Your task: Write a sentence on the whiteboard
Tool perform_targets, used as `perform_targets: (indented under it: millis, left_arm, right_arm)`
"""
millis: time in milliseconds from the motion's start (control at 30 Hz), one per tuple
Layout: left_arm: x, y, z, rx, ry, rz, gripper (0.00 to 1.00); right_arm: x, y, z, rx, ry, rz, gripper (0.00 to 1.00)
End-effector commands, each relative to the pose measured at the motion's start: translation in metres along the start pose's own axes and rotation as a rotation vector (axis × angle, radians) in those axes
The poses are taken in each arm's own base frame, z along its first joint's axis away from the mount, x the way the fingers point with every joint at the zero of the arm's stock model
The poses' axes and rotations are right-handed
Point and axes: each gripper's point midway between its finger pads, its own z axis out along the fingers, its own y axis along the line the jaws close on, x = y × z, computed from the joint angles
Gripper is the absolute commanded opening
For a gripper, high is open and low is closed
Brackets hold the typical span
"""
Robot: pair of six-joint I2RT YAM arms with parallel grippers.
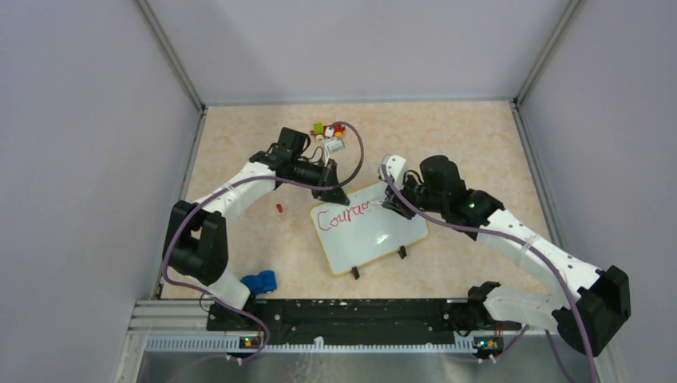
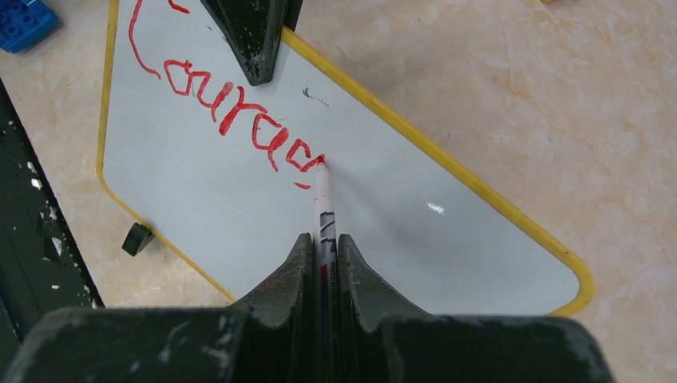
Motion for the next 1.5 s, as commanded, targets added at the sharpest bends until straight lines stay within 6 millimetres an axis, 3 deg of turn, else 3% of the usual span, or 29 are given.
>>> perform_targets:
  millis: [0, 533, 800, 1267, 1467]
  left_arm:
    - [0.02, 0.011, 0.009, -0.012, 0.051, -0.003, 0.0]
    - [0.021, 0.011, 0.009, -0.013, 0.051, -0.003, 0.0]
    - [0.021, 0.012, 0.009, -0.012, 0.052, -0.007, 0.0]
    - [0.021, 0.012, 0.01, -0.009, 0.053, -0.01, 0.0]
    - [0.021, 0.011, 0.01, -0.005, 0.052, -0.01, 0.0]
  right_arm:
    - [0.006, -0.002, -0.003, 0.01, 0.001, -0.007, 0.0]
    - [0.024, 0.012, -0.002, -0.056, 0.04, -0.008, 0.0]
    - [0.029, 0.029, 0.004, -0.125, 0.054, -0.025, 0.0]
    - [-0.006, 0.035, 0.012, -0.152, -0.018, -0.051, 0.0]
    - [-0.029, 0.029, -0.004, -0.135, -0.085, -0.041, 0.0]
